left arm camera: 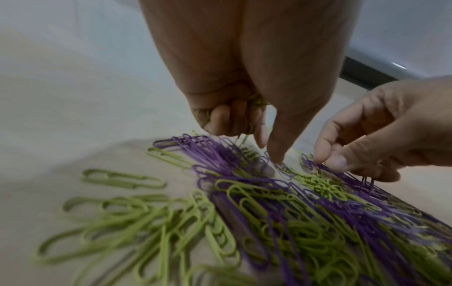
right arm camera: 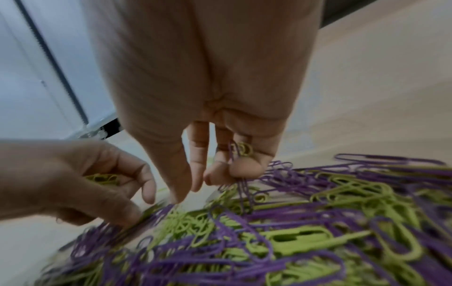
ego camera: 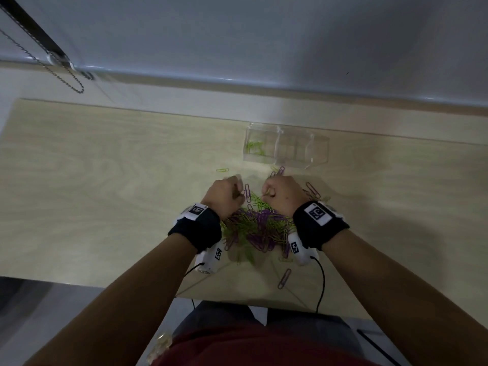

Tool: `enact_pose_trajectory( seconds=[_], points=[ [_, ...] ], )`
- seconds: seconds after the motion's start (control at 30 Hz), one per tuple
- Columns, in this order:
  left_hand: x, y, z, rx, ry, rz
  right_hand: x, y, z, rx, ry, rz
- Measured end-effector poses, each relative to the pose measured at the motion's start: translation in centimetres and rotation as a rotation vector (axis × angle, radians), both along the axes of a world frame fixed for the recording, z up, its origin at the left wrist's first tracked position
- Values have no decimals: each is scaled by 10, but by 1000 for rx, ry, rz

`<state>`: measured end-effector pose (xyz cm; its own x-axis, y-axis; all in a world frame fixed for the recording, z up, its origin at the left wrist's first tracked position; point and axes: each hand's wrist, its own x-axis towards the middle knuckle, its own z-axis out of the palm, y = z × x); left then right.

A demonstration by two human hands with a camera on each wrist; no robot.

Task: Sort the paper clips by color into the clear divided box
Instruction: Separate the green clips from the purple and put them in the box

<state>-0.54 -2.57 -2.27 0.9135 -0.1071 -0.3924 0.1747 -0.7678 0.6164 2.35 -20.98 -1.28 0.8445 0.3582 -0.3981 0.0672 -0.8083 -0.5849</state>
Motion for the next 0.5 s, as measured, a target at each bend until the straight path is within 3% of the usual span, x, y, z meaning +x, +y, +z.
enact_pose_trajectory(
  seconds=[0.17,0.3,0.4,0.5],
  points=[
    [-4,-1,1,139,25,45,-1,16,-4,-289,-33,197],
    [-1,-7,3,186,55,4,-1,23,-3,-360,-45,231],
    [2,-9,3,170,84,-37,2,21,-3,-324,-6,266],
    [3,-3,2,121,83,-54,6,9,-3,-89,94,74]
  ],
)
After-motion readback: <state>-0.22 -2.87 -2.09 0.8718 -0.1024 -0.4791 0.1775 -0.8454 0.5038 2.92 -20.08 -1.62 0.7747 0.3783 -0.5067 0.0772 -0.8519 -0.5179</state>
